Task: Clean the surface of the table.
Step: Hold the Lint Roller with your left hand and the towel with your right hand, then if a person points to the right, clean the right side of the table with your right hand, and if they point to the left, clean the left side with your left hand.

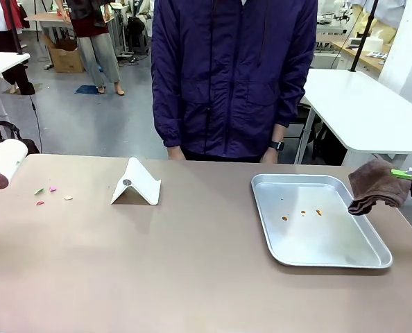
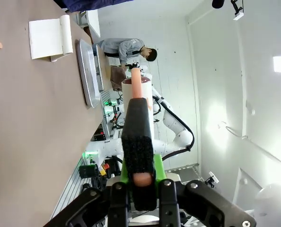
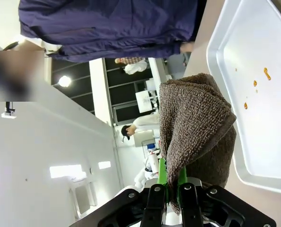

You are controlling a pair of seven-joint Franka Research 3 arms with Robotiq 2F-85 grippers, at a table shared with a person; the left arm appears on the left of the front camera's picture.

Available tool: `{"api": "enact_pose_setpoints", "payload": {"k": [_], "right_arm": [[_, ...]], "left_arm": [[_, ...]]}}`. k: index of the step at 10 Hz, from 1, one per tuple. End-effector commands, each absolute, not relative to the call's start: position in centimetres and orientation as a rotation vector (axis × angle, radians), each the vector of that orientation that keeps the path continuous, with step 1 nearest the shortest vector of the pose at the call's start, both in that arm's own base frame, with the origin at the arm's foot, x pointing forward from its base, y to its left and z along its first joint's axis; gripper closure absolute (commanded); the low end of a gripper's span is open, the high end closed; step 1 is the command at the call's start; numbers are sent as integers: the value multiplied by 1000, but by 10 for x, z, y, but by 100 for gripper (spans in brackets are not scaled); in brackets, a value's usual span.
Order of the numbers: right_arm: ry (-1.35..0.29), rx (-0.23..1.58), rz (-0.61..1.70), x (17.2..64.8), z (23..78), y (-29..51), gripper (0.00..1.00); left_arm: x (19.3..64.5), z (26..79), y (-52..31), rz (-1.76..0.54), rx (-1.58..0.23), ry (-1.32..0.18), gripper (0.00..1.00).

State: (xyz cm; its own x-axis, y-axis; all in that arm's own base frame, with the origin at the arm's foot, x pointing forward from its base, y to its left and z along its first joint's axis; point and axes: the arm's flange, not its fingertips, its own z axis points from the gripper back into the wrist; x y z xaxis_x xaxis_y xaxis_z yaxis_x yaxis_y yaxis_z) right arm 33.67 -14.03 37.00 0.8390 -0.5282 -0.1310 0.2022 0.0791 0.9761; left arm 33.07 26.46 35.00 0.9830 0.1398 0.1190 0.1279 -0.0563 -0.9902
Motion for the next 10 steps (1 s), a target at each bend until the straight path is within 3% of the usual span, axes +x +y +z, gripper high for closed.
{"api": "enact_pose_setpoints", "payload": {"k": [1, 10], "right_arm": [[-271, 1408, -566, 336, 373, -140, 100], [-271, 1408, -566, 336, 373, -140, 100]], "left_arm": [[327, 349, 266, -8, -1636, -222, 97], [327, 349, 266, -8, -1636, -222, 97]]}}
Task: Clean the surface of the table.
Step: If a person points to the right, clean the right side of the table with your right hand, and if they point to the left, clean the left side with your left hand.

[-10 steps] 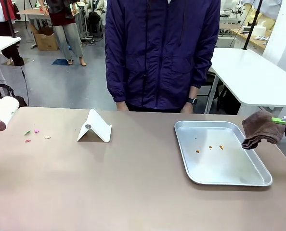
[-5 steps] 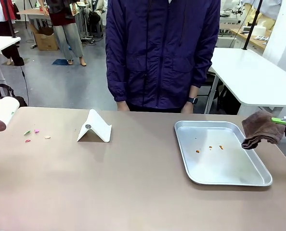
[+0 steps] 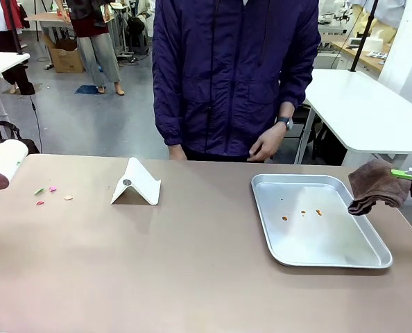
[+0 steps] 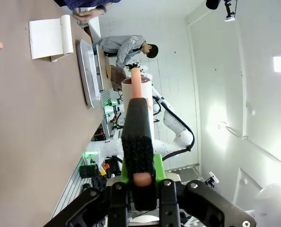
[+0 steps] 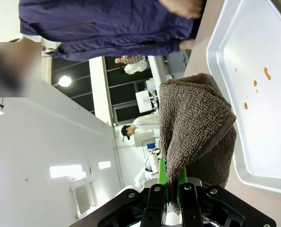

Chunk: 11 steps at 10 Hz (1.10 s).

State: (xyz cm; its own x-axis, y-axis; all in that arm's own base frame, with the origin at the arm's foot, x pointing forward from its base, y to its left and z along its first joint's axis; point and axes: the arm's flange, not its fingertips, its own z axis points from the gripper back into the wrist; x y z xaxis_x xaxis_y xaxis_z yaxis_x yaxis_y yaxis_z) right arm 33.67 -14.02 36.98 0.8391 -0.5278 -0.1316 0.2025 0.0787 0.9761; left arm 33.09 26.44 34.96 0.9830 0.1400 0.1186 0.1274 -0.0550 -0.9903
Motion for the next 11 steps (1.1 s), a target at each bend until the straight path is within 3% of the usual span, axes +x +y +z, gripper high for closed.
{"api": "enact_pose_setpoints", "payload": {"k": [1, 10, 11], "right_arm": [[-271, 1408, -566, 336, 373, -140, 100], [-271, 1408, -566, 336, 373, -140, 100], [-285, 1391, -558, 337, 370, -140, 92]], "left_arm": [[327, 349, 266, -8, -1636, -222, 97], [327, 349, 266, -8, -1636, -222, 97], [327, 349, 266, -8, -1636, -222, 97]]}}
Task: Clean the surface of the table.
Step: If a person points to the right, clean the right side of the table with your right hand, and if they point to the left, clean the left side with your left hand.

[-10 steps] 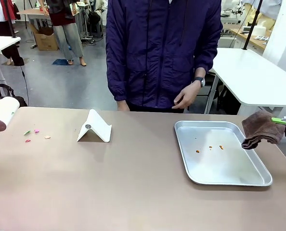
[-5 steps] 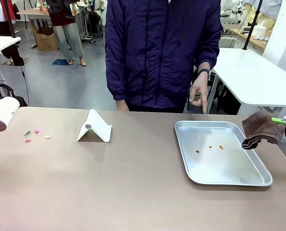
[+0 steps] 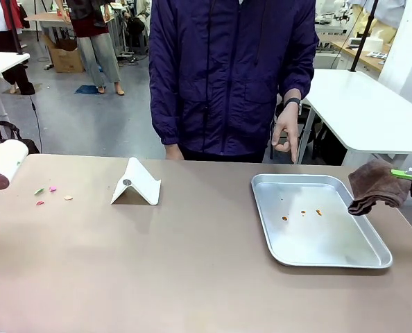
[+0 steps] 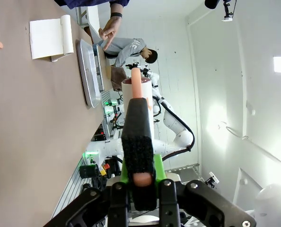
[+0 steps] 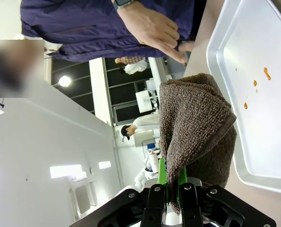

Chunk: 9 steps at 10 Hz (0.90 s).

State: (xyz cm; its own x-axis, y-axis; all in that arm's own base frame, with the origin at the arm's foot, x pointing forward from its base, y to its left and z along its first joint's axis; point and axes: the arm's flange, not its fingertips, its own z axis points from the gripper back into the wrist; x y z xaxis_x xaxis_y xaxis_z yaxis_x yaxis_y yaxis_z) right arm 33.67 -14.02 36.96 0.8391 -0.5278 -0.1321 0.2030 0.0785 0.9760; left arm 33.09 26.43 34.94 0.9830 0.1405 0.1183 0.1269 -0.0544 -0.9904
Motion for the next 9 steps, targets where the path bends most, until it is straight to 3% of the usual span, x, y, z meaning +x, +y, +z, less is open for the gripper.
{"api": "enact_pose_setpoints", "payload": {"k": [1, 9], "right_arm": [[-305, 1306, -511, 345, 374, -132, 92], [-334, 544, -209, 408, 395, -66, 92]], "left_arm": [[327, 349, 266, -8, -1636, -222, 97], [327, 349, 266, -8, -1636, -222, 97]]}}
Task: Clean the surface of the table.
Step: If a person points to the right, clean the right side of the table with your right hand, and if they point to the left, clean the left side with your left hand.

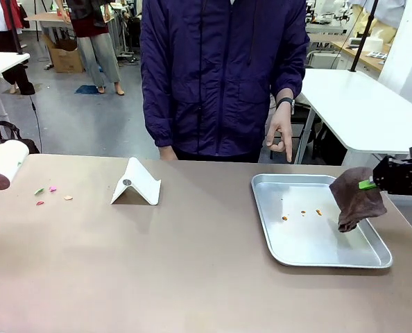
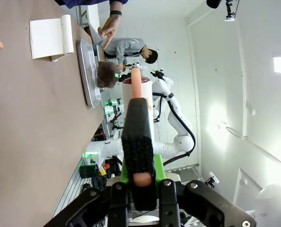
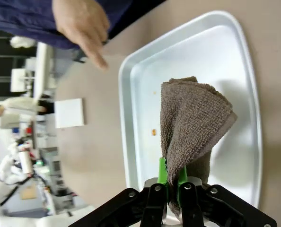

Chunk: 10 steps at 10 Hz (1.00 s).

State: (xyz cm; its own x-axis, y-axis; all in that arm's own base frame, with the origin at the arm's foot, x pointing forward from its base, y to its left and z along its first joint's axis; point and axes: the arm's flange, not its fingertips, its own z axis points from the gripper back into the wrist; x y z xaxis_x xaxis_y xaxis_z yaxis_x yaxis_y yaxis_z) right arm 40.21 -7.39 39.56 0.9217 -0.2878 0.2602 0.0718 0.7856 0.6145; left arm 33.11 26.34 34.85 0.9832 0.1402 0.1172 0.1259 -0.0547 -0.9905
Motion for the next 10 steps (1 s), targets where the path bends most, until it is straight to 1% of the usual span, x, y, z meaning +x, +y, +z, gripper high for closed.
{"api": "enact_pose_setpoints", "payload": {"k": [1, 3, 6, 9, 10], "right_arm": [[-305, 492, -197, 418, 388, -61, 92], [-259, 426, -216, 441, 367, -52, 92], [-203, 415, -218, 468, 336, -37, 92], [-158, 432, -199, 486, 312, -15, 92], [-148, 464, -176, 490, 308, -6, 92]], "left_arm": [[327, 349, 266, -8, -1636, -222, 97], [327, 349, 266, -8, -1636, -222, 97], [327, 349, 266, -8, -1636, -222, 97], [327, 349, 266, -8, -1636, -222, 97], [327, 349, 266, -8, -1636, -222, 97]]}}
